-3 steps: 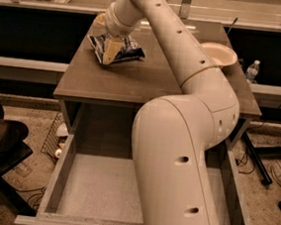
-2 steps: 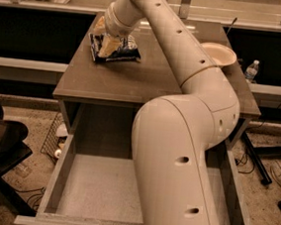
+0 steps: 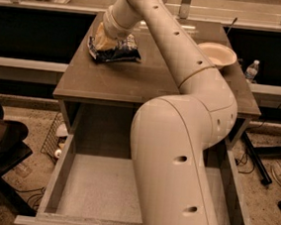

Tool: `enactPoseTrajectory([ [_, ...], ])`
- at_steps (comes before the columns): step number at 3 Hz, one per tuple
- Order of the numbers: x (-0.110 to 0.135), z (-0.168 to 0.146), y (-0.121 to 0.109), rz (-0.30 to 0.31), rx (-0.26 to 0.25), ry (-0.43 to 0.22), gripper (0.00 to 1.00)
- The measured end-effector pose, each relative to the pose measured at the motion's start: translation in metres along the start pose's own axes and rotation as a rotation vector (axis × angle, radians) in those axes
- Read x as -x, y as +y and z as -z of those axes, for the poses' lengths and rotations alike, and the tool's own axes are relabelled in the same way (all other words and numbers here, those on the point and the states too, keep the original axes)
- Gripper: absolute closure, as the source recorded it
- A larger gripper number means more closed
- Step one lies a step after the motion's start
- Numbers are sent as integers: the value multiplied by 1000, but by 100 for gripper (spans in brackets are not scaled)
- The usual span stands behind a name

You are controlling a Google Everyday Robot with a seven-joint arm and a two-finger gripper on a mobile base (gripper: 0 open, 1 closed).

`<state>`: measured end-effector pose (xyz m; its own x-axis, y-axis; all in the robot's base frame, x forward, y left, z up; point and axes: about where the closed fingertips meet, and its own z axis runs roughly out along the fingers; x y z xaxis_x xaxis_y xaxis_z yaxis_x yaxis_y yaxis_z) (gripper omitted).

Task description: Place blue chip bag into top drawer

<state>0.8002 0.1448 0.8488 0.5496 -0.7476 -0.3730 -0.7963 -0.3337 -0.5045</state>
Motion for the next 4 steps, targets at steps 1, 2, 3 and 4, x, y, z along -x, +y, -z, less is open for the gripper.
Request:
enactPoseTrajectory([
  [1,0,3,-4,0,-3,3,100],
  [2,5,33,-12,2,-34,34,100],
  [3,3,88,-17,-47,-121,76,100],
  [4,24,204,-7,-165,-344,83,100],
])
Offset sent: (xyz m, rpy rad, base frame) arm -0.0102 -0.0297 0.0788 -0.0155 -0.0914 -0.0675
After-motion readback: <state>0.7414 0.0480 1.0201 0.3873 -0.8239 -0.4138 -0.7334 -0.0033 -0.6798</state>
